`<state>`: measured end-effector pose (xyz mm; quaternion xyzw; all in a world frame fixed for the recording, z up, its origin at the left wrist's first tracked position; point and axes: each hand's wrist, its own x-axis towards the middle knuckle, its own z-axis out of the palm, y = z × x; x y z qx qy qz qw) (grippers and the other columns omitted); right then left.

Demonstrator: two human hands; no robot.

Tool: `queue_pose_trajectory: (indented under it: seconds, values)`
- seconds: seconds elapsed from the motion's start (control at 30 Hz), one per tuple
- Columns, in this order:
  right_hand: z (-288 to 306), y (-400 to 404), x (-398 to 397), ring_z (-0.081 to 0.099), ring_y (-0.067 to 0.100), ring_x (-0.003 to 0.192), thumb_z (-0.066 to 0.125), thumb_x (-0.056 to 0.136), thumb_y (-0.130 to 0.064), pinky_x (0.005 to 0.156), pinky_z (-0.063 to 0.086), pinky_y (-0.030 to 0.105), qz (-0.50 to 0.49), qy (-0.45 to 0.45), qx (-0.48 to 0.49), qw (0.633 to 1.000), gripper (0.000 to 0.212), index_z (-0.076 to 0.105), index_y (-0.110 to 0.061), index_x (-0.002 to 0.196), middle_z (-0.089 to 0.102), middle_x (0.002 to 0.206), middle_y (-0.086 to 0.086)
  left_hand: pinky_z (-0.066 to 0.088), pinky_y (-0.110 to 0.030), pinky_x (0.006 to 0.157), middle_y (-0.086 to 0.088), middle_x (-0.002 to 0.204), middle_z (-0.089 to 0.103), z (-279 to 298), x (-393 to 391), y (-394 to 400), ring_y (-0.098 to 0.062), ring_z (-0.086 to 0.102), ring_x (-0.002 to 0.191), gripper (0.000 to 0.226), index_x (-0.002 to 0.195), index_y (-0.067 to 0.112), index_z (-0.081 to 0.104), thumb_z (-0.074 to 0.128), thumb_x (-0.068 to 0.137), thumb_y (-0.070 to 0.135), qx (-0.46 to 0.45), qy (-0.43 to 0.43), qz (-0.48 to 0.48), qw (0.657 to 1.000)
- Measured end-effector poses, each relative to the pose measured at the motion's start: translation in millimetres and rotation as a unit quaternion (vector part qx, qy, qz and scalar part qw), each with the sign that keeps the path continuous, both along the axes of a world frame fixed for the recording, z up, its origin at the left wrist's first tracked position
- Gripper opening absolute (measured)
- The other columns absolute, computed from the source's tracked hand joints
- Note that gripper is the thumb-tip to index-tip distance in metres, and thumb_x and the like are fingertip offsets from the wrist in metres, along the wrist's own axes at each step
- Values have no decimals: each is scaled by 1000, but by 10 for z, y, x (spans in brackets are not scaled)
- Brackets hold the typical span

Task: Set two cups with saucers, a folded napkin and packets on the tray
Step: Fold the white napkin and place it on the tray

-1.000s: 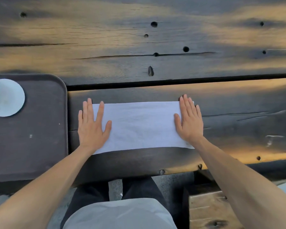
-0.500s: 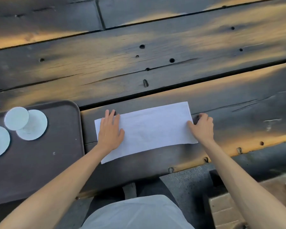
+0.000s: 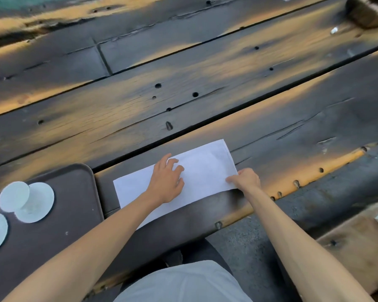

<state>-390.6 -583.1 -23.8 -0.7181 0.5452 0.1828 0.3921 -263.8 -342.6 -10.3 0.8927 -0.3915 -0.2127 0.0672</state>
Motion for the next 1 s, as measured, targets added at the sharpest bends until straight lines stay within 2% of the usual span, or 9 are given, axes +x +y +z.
queue_pose_trajectory:
  seconds: [0.1,0.17,0.33,0.43,0.57,0.7,0.8,0.9,1.0]
  values:
    - [7,88,-28,60,28,75,68,68,-12,63,45,32,-23,-63,-3,998,18,52,-17,63,62,71,4,17,-46,119,-7,152,41,100,4,-49,-33,12,153,37,132,18,59,48,98,30,7,-5,-25,1000]
    - [11,163,-42,61,26,82,68,72,-12,65,46,33,-34,-118,-2,992,13,55,-15,76,64,79,0,20,-45,118,-6,152,41,181,-6,-109,-31,14,152,38,135,18,56,48,98,27,-1,-1,-42,999]
    - [161,362,-57,70,11,84,78,80,-23,65,51,26,-119,-258,56,957,40,54,-22,113,73,90,-1,38,-43,107,-7,148,45,451,-54,-375,-29,28,144,48,142,15,47,53,94,17,-66,-9,-105,992]
    - [238,429,-58,75,15,81,79,81,-22,70,57,30,-144,-295,102,939,20,72,-20,100,78,82,-4,44,-43,99,-4,151,43,558,-37,-625,-29,32,142,61,149,17,40,55,91,10,-88,-20,-138,986]
    - [370,563,-109,62,2,71,77,85,-24,69,50,22,-52,-334,51,940,7,76,-29,89,71,75,-17,38,-41,107,7,164,25,641,98,-895,-26,14,152,76,155,33,28,59,90,10,5,-56,-228,972]
    - [554,628,-211,57,2,67,78,83,-25,65,46,15,68,-353,11,933,10,77,-35,87,70,74,-12,26,-45,110,8,155,41,745,357,-946,-27,12,153,38,127,34,63,59,91,22,58,-115,-291,948]
    - [722,530,-284,59,1,71,82,81,-21,69,45,11,108,-368,-17,924,16,76,-36,85,73,81,-7,24,-43,103,15,136,60,917,670,-767,-20,23,150,19,109,33,72,60,94,36,26,-121,-263,957]
    - [877,355,-283,54,2,64,84,81,-26,65,43,12,109,-368,-29,923,10,77,-31,85,72,79,-8,28,-44,102,14,112,73,1204,948,-477,-13,48,132,16,103,32,76,66,93,39,-39,-92,-203,974]
    - [1062,227,-93,48,3,58,83,83,-29,63,40,15,125,-384,-44,914,9,79,-24,89,69,77,-11,48,-33,80,4,93,79,1541,1085,-197,-18,70,89,13,98,22,81,74,90,29,-107,-3,-142,984]
